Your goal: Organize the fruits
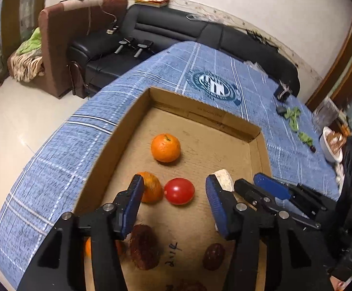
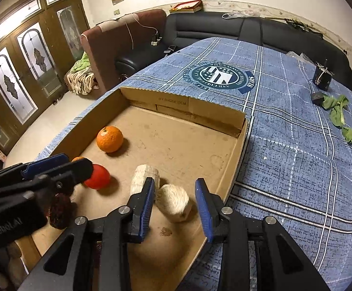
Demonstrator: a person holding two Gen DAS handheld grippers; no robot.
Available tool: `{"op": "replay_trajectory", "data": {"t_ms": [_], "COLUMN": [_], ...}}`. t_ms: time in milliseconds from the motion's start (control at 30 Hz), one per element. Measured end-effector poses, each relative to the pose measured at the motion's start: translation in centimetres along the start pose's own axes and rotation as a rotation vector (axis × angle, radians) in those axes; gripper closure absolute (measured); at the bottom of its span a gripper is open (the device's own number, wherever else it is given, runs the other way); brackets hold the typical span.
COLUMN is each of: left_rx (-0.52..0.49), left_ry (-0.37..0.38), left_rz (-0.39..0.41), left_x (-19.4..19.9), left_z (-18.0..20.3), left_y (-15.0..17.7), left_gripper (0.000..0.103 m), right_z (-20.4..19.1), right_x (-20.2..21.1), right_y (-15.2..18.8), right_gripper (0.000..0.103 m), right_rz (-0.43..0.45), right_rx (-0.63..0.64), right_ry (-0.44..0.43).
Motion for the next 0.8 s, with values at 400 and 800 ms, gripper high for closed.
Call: {"op": "replay_trajectory", "data": {"t_ms": [400, 800], "left_rx": [0.029, -0.100], "left_ry": [-0.020, -0.173], "left_rz": [0.177, 0.354], "left_x": [6.5, 9.2], "left_z": [-0.2, 2.9], "left_y": [0.8, 3.8], "left_gripper": [0.030, 0.021], "right_z": [2.2, 4.7], "right_x": [7.8, 13.2], "right_y": [2.0, 7.9], "right_gripper": [0.048, 0.040], "right_rz": [0.138, 0.201], "right_rx": [-0.095, -0.164], "right_ry": [0.047, 0.179]}}
Point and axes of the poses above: each gripper's, at about its wrist camera, not at the fingertips, and x roughly against the way its jaws point, z to its right, y to its underside, the point moved 10 cm from there along -x, roughly the way its jaws point, and after that the axes turned 12 degrees about x, right-handed, at the moved point
